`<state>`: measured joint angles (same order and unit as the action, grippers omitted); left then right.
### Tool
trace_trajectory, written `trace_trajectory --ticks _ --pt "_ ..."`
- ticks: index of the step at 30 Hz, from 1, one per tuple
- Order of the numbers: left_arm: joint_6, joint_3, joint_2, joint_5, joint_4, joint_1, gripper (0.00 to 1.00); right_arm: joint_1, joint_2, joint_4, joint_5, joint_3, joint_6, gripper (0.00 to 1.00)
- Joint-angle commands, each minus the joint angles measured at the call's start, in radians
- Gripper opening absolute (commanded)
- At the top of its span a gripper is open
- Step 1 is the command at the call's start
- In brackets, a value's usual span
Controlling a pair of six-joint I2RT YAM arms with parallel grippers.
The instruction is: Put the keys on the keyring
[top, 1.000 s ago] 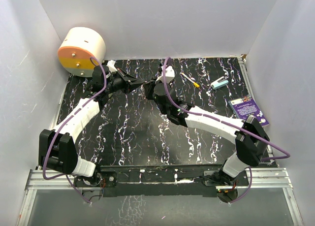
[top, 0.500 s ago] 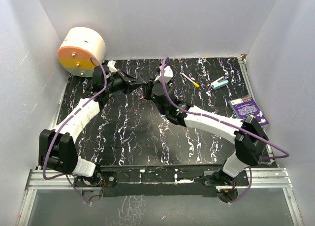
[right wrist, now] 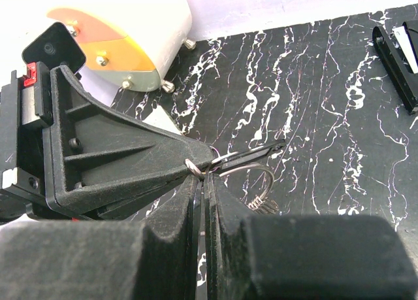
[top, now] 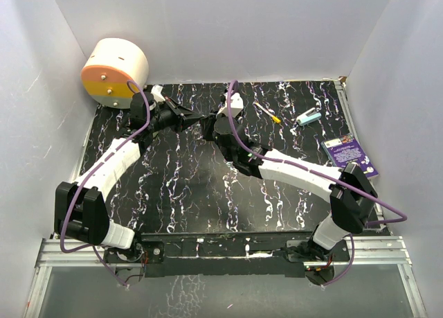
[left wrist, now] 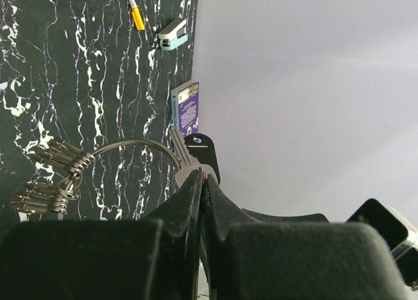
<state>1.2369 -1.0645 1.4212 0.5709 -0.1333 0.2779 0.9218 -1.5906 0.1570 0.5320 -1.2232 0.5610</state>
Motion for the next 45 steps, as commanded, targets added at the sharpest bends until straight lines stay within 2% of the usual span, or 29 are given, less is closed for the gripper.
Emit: trace_trajectory --ticks 1,21,45 --pt "-0.010 -0.010 -0.048 0.066 0.003 0.015 0.00 -0.015 0.040 0.067 0.063 -0.020 0.014 0.08" --pt "-0.021 0.011 -0.048 0.048 0.001 0.013 0.00 -0.016 0.078 0.068 0.061 0.014 0.013 0.08" --pt "-0.024 0.008 -0.048 0.043 -0.012 0.012 0.00 -0.014 0.036 0.079 0.004 -0.016 0.027 0.08"
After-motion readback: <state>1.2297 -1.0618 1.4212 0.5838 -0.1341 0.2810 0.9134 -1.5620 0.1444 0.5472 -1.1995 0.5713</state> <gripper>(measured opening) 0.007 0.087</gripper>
